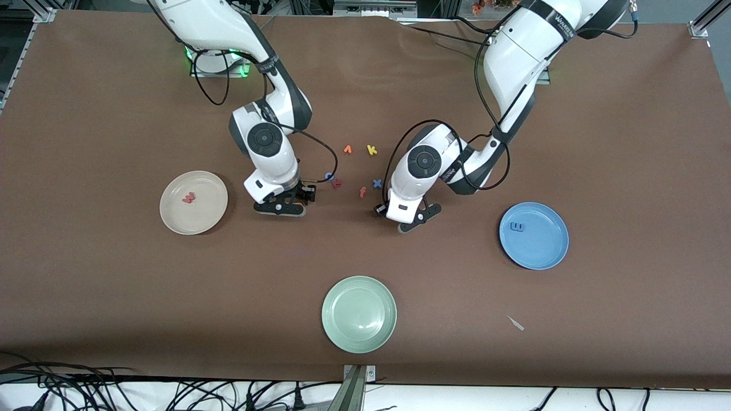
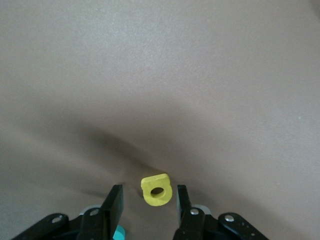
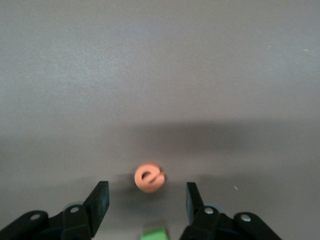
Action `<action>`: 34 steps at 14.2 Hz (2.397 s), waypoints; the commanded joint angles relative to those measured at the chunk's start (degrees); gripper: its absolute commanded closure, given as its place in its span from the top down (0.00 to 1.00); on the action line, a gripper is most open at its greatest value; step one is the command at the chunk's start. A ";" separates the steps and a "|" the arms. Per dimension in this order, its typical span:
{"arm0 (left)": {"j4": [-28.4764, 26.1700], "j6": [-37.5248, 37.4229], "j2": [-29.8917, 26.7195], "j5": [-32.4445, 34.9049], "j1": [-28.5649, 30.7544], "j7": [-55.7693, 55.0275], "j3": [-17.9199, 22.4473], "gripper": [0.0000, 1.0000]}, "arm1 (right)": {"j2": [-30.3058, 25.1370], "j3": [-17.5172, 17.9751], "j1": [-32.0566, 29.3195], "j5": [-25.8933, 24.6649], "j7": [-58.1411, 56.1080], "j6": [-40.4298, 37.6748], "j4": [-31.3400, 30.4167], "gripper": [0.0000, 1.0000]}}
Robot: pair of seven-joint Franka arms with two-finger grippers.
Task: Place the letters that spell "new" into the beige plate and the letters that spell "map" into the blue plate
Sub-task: 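Grasp the orange e and yellow o with the right and left grippers, then place the orange e on the white plate, yellow o on the blue plate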
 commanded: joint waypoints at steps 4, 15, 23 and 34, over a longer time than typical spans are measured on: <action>1.51 2.23 2.06 3.63 -2.02 -0.39 1.15 0.13 | 3.37 -0.56 0.58 -0.28 0.97 1.70 2.80 0.70; 1.77 -18.21 -7.33 9.01 4.03 13.72 0.80 0.00 | 2.15 -0.65 0.58 -0.46 0.53 4.34 -0.62 0.32; 0.89 -29.23 -11.47 8.57 16.07 44.67 0.53 0.00 | -6.55 -4.94 0.40 -0.37 -11.64 -8.91 -0.19 0.22; 0.98 -28.27 -5.76 8.74 26.90 61.92 0.62 0.61 | -21.23 -25.15 0.32 -0.11 -46.56 -1.65 -23.11 0.22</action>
